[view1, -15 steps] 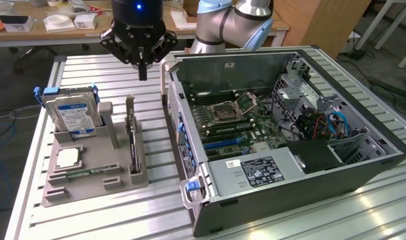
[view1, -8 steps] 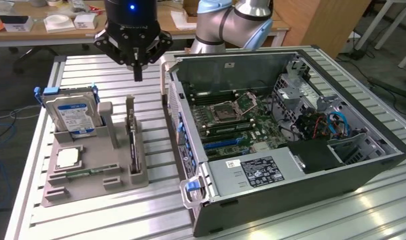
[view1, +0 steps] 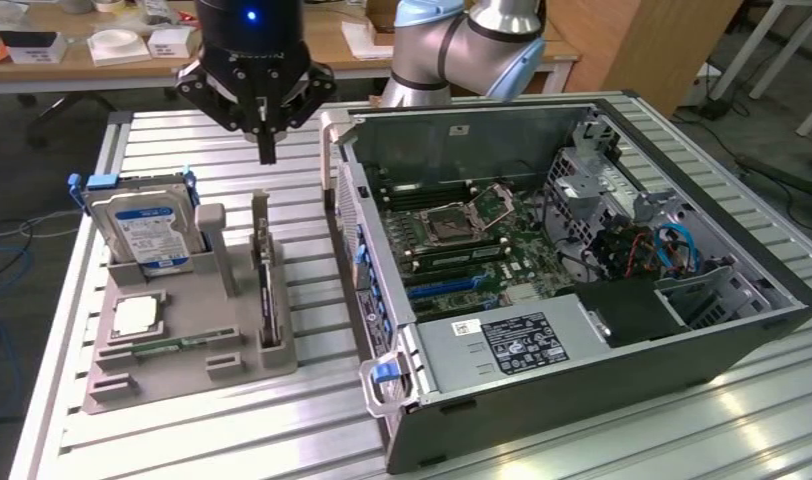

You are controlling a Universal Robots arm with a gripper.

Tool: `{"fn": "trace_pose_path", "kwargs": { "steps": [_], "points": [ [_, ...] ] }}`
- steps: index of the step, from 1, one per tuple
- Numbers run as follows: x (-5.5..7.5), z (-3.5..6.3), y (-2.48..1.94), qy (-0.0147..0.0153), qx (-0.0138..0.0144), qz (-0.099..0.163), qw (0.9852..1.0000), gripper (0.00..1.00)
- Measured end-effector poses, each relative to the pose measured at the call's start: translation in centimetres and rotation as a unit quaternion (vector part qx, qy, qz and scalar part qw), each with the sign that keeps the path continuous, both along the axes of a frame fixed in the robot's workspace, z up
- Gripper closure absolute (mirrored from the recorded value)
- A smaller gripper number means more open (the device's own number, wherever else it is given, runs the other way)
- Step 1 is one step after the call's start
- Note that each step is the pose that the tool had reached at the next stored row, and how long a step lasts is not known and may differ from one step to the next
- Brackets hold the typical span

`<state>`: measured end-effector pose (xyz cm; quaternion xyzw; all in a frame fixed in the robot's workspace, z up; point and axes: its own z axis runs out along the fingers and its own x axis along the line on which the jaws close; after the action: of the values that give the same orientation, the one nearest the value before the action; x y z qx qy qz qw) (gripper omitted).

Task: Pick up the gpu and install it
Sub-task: 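Reach for the gpu, then pick up the gpu and move the gpu toward the slot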

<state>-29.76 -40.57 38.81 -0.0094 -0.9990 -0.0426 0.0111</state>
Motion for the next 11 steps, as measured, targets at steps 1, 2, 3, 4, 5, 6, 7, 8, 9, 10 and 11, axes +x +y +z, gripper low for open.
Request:
{"fn": "trace_pose_path", "kwargs": {
  "steps": [1,2,3,4,5,6,7,8,9,10,11],
  "points": [
    [-0.06,0.0,0.0,0.0,0.0,0.0,1.0,0.9],
    [-0.1,-0.01,-0.01,0.0001,0.0,0.0,1.0,0.9],
    [-0.14,-0.01,-0.01,0.0002,0.0,0.0,1.0,0.9],
    [-0.18,0.0,-0.01,0.0003,0.0,0.0,1.0,0.9],
    [-0.22,0.0,-0.01,0.0004,0.0,0.0,1.0,0.9],
    [-0.24,-0.01,-0.01,0.0004,0.0,0.0,1.0,0.9],
    [-0.26,-0.01,-0.01,0.0004,0.0,0.0,1.0,0.9],
    [-0.28,-0.01,-0.01,0.0004,0.0,0.0,1.0,0.9],
    [-0.28,-0.01,-0.01,0.0004,0.0,0.0,1.0,0.9],
    [-0.28,-0.01,-0.01,0.0004,0.0,0.0,1.0,0.9],
    [-0.28,-0.01,-0.01,0.0004,0.0,0.0,1.0,0.9]
  ]
}}
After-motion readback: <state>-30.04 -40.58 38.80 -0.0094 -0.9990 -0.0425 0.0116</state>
